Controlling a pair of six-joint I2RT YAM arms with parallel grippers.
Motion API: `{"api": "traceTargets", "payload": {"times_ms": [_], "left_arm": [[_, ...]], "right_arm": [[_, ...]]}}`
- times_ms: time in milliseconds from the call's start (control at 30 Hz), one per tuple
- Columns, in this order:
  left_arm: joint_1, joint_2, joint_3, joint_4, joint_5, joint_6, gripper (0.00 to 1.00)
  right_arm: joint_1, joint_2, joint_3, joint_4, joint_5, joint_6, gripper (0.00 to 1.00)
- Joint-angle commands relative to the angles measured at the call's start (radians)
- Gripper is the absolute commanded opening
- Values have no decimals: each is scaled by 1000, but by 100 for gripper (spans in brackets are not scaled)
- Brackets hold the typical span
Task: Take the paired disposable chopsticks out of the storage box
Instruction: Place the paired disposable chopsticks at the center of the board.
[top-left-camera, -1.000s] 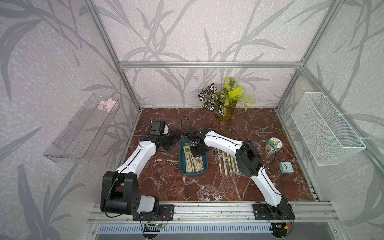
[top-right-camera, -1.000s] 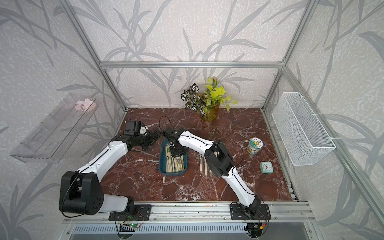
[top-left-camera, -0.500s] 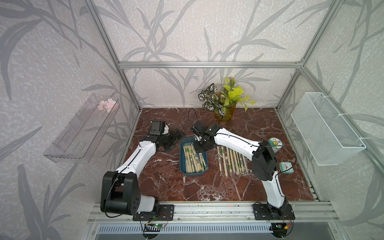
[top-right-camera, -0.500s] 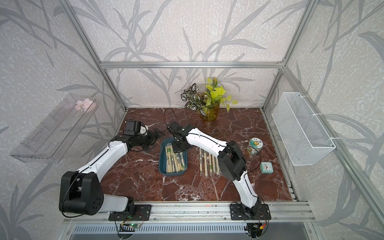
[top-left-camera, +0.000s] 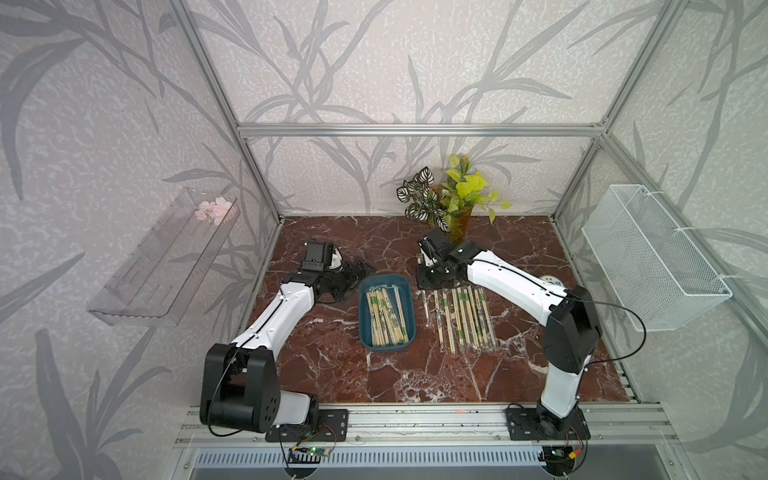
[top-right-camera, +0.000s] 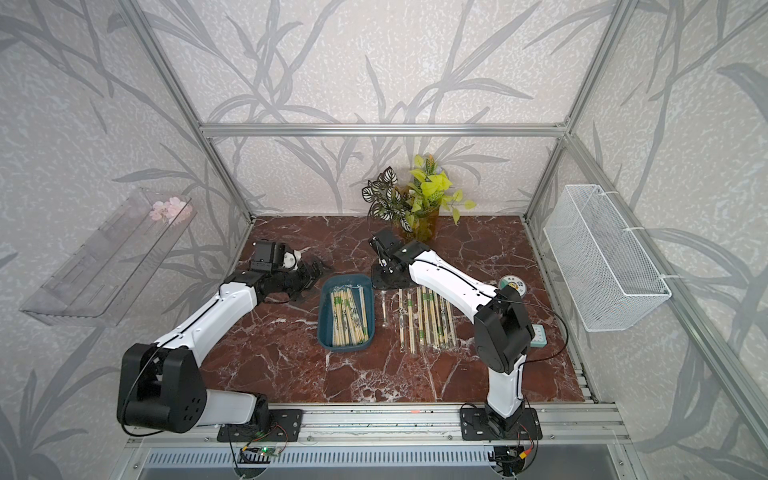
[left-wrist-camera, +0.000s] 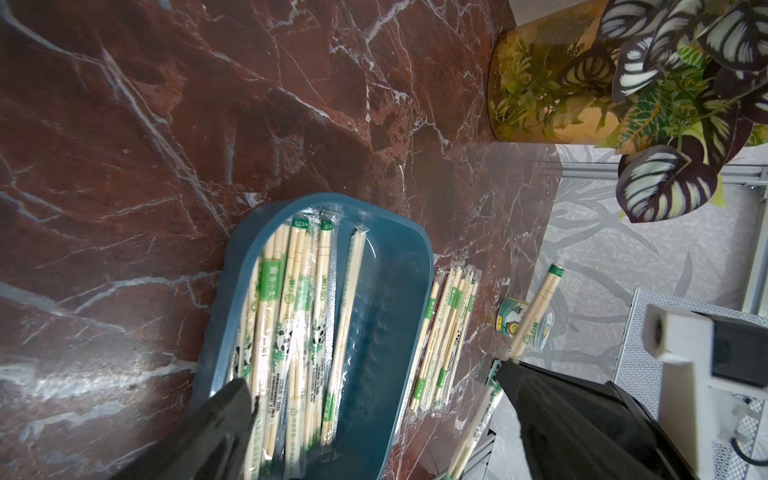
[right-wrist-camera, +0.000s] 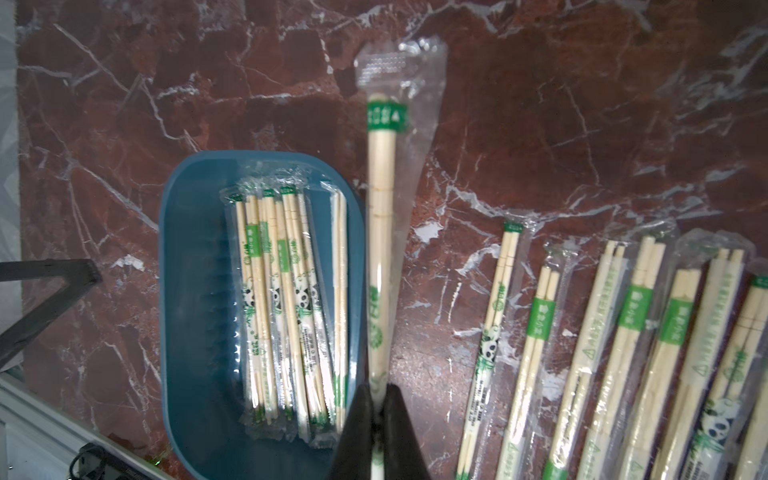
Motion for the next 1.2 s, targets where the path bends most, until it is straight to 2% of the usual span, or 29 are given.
{"api": "traceTargets", "payload": {"times_ms": [0, 200, 467, 600, 733, 833, 1167], "left_arm": [[-29, -23, 3, 18, -7, -10, 100], [-67, -18, 5, 27, -25, -26, 100], [-102, -3, 12, 32, -35, -37, 100], [-121, 8, 15, 35, -39, -42, 100], [-131, 10, 14, 35, -48, -45, 100], [-131, 8, 14, 35, -53, -45, 100], [-130, -1, 3, 27, -90, -37, 100]], "right_arm": [[3, 16, -54, 12, 20, -15, 3], [4, 68, -129, 67, 22, 0, 3], [3, 140, -134, 75, 71, -10, 5], [-3, 163, -140, 77, 87, -9, 9], [-8, 172, -145, 77, 90, -8, 19], [-11, 156, -147, 76, 88, -9, 26], [-2, -9, -151, 76, 32, -9, 28]]}}
